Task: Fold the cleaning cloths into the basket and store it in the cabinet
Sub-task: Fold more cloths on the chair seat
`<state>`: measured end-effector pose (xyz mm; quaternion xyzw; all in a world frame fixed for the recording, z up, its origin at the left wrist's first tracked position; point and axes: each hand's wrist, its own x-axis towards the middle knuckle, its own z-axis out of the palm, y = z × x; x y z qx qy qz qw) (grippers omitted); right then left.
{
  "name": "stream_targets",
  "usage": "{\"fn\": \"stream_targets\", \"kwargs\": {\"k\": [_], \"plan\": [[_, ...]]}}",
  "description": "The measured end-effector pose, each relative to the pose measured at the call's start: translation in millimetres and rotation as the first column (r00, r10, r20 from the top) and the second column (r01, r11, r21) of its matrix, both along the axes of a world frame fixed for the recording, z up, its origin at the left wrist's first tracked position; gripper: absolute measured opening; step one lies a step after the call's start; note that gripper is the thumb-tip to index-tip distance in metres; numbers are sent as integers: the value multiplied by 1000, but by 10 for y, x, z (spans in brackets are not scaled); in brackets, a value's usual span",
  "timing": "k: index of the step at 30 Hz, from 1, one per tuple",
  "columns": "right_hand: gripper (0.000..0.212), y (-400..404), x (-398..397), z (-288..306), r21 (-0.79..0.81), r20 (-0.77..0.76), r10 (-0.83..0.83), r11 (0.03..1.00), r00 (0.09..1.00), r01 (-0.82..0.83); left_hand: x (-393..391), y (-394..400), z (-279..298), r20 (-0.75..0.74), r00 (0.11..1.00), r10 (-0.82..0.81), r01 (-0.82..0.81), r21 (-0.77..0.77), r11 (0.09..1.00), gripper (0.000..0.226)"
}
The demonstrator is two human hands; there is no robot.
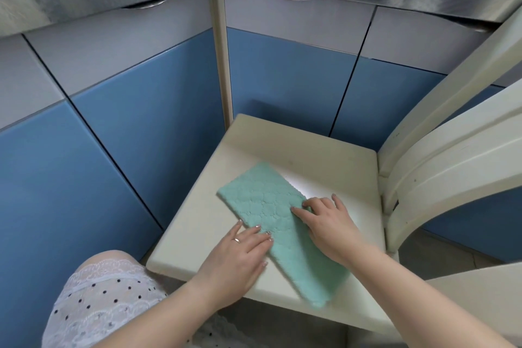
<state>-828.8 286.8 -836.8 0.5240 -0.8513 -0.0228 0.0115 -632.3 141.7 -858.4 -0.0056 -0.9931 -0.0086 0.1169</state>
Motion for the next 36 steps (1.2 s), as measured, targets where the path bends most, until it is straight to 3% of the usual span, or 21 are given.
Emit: {"fn": "stream_targets", "kwargs": {"k": [5,11,20,28,31,36], "plan": [[39,201,167,-77,-149,-62,42,988,997,-51,137,-212,2,52,999,-6,7,-34,999,42],[26,480,450,-99,-226,-102,110,965,989,-130,298,-349,20,139,983,-122,131,-58,990,46],[45,941,778,-145,-162,-36,167,972,985,-171,432,-327,-43,98,943,-318,327,-87,941,58],[96,1123,844,-251,10,-34,312,950,949,-312,276,-223,-175,136,919,-371,391,-179,903,78],[85,1071,891,-315,-59,-35,273,960,962,-274,258,-179,-140,160,918,-363,388,-171,905,82],[49,1038,942,-308,-176,9,199,965,980,-194,267,-198,-122,77,921,-382,387,-74,919,58]]}}
